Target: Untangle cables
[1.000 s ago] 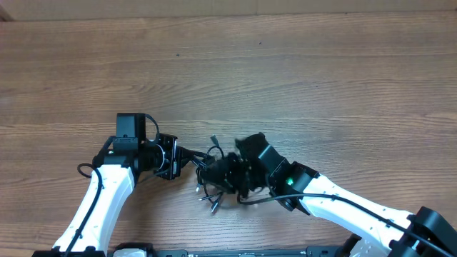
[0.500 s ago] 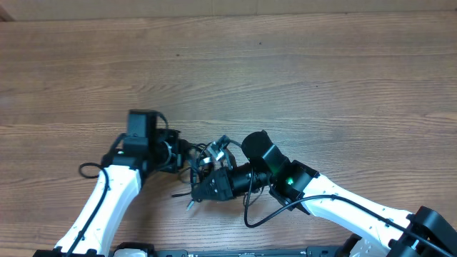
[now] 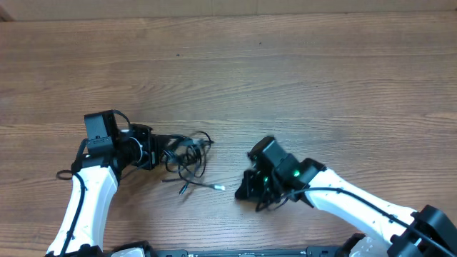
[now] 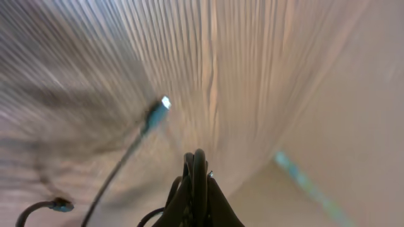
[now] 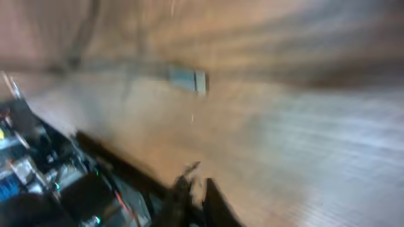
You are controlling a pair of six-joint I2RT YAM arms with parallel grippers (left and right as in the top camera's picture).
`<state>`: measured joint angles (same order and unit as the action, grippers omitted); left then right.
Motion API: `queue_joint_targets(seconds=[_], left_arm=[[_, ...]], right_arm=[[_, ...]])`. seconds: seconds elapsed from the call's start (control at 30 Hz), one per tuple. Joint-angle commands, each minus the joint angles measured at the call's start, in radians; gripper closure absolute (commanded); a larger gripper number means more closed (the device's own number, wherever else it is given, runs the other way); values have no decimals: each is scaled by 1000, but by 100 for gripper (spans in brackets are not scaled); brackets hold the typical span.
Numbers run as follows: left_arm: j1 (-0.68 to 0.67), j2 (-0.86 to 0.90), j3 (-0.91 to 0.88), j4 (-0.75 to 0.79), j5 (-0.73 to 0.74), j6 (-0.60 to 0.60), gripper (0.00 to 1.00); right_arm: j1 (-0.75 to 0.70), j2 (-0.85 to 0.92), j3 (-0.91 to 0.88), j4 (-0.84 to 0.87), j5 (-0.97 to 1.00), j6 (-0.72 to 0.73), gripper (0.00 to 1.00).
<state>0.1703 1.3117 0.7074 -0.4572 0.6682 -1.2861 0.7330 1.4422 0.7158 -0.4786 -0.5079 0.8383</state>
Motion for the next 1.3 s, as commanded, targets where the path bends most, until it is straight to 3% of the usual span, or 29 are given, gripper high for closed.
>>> queue_joint_targets(seconds=[0.0,0.17,0.2,0.3,0.43,0.53,0.73,0.93,1.13,1.27], left_arm=[[-20,-10,15,-45,89,172,96],[-61,-10,15,-57,-59,221,96],[-74,-10,15,-37,-57,249,96],[-126,-10,15,61,-53,330,95],[-194,-10,15,138,-118,342,95],[-232,-10,15,185,-126,482,96],[-256,-10,15,344,51,774,96],[-254,-10,15,314,229,1013,96],[-254,-10,15,259,249,1067,96],[-254,-10,15,253,256,1006,96]], right_arm=[[-57,-6,5,36,-45,22,81],[-61,-6,5,166,-289,36,67],[-56,-6,5,196,-318,54,60],[-40,-6,5,260,-361,106,53],[-29,-6,5,276,-367,114,47],[-27,-6,5,275,-360,206,35],[-29,-6,5,253,-196,382,35],[-40,-6,5,267,-29,307,35],[-41,-6,5,261,37,252,35],[-41,-6,5,263,36,253,46]])
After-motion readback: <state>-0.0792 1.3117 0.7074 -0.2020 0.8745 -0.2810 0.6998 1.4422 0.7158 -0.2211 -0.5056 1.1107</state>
